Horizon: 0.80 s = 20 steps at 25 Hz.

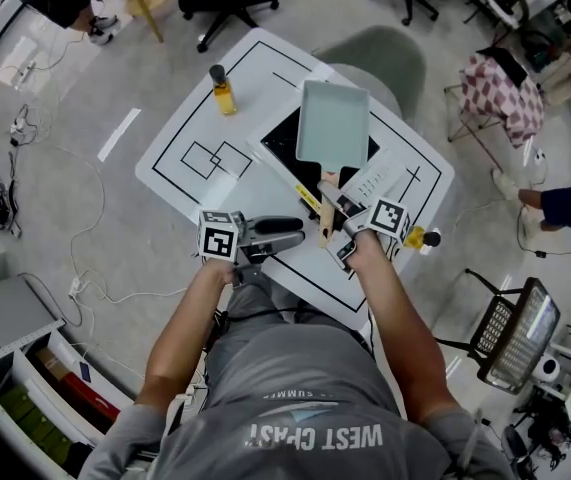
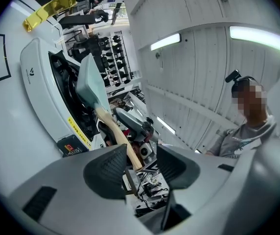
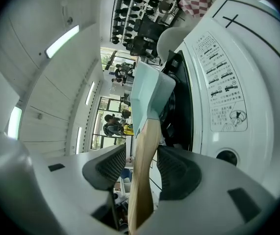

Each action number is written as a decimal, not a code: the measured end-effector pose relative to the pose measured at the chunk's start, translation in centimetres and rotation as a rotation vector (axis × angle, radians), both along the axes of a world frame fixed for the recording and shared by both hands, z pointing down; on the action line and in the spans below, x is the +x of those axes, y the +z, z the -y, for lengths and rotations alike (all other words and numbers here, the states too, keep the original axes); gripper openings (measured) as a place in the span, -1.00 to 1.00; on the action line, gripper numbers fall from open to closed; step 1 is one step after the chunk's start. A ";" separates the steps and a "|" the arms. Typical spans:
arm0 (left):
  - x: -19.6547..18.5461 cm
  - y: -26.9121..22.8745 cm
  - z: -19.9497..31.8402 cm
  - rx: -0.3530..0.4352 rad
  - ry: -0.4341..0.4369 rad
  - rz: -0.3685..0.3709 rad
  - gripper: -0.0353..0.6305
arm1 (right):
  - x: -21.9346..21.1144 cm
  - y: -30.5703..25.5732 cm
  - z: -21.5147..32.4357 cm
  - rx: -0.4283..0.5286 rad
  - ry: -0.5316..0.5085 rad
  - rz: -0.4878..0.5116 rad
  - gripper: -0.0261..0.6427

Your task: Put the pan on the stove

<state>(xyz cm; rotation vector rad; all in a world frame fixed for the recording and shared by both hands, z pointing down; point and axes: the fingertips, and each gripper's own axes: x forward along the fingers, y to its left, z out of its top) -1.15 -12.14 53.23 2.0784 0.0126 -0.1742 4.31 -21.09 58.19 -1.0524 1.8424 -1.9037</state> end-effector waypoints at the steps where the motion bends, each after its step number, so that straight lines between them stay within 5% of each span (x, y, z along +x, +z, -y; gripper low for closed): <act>1: -0.1 0.0 0.0 0.000 0.000 0.000 -0.34 | -0.1 0.0 0.0 -0.001 0.001 0.007 -0.34; 15: -0.4 0.2 -0.1 -0.009 0.004 0.006 -0.34 | 0.1 -0.6 0.3 0.054 0.064 0.120 -0.32; 20: -0.4 0.7 0.0 -0.016 0.004 0.008 -0.34 | 0.3 0.2 0.0 0.046 0.047 0.035 -0.39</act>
